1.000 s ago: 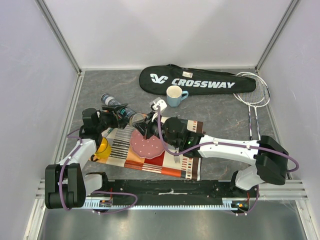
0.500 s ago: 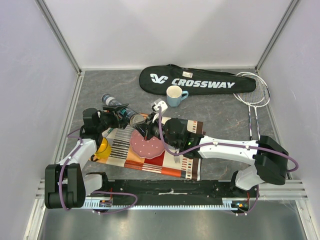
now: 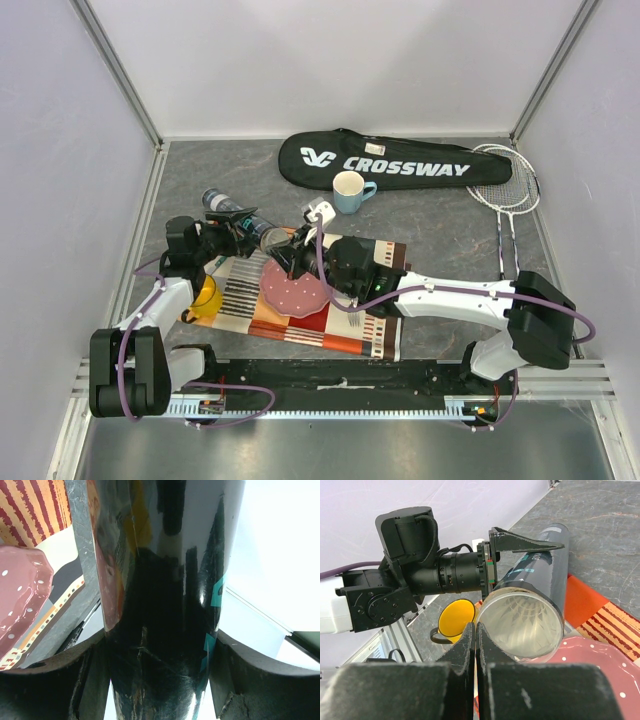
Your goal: Pack up the badminton gear
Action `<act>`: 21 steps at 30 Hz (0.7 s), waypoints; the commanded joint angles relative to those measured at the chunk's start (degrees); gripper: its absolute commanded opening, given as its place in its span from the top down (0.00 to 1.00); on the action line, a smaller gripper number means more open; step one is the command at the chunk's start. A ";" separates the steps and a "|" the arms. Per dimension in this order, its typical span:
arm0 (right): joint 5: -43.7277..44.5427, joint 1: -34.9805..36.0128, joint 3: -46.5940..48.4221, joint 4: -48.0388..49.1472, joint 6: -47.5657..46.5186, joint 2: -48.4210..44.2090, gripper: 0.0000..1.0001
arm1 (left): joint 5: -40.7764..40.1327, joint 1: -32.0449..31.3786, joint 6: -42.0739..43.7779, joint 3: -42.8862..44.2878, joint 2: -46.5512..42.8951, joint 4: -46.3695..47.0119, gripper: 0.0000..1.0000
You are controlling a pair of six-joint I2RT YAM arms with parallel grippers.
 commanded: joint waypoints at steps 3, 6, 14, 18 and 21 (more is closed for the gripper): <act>1.11 -0.14 1.69 3.72 -1.38 2.42 1.00 | 0.83 -0.39 -0.37 1.60 -1.99 3.28 0.98; 0.32 -0.15 2.04 3.90 -0.94 3.12 1.00 | 0.74 -0.40 -0.46 1.43 -2.16 3.37 0.98; 0.75 -0.32 1.60 5.48 -1.11 3.21 1.00 | 0.91 -0.48 -0.37 1.43 -1.99 3.37 0.98; 1.28 -0.58 1.78 6.44 -1.55 3.47 1.00 | 1.00 -0.48 -0.37 1.34 -1.99 3.37 0.98; 1.72 -0.67 1.60 7.67 -2.16 3.74 1.00 | 0.92 -0.57 -0.46 1.34 -2.08 3.37 0.98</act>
